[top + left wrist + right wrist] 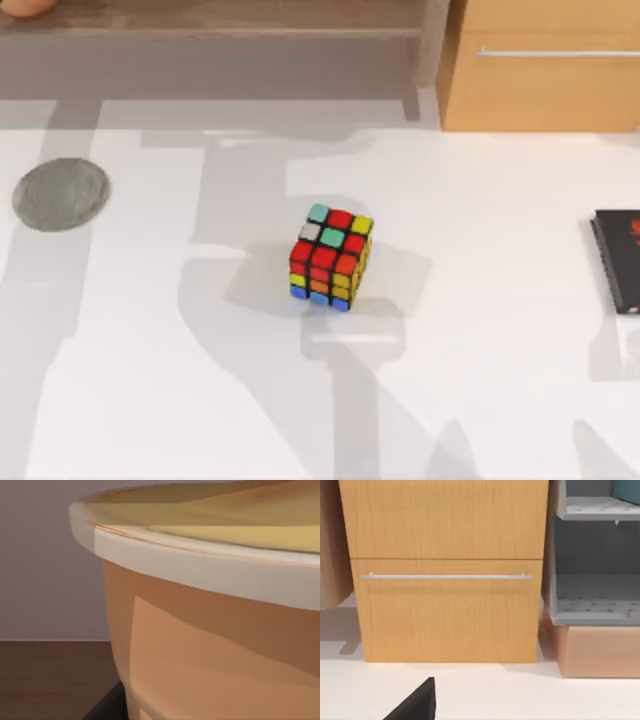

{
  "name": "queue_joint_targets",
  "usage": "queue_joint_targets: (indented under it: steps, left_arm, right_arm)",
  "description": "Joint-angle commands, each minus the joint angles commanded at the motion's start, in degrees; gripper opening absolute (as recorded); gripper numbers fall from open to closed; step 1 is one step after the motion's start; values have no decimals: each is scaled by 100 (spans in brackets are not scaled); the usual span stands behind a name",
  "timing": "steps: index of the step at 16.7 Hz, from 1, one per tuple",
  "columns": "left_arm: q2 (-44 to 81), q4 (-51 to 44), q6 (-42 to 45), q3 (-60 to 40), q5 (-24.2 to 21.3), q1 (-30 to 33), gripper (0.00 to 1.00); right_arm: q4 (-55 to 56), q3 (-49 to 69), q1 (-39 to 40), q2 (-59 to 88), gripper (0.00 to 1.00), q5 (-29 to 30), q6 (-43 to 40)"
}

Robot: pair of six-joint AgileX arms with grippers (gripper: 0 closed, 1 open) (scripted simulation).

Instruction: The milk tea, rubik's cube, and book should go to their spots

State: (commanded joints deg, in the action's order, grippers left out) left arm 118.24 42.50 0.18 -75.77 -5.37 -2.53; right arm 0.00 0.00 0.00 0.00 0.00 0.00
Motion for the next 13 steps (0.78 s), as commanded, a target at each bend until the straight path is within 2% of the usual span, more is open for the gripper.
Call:
queue_joint_targets:
  steps: [4, 10, 13]
  left_arm:
    - [-244, 71, 8, 219, -12, -38, 0]
    - [-1358, 290, 15, 1756, -65, -95, 0]
    - [-1643, 408, 18, 2044, -86, -129, 0]
  right_arm:
    - [0, 0, 0, 0, 100, 0, 0]
    - [0, 0, 0, 0, 100, 0, 0]
    - [0, 0, 0, 0, 100, 0, 0]
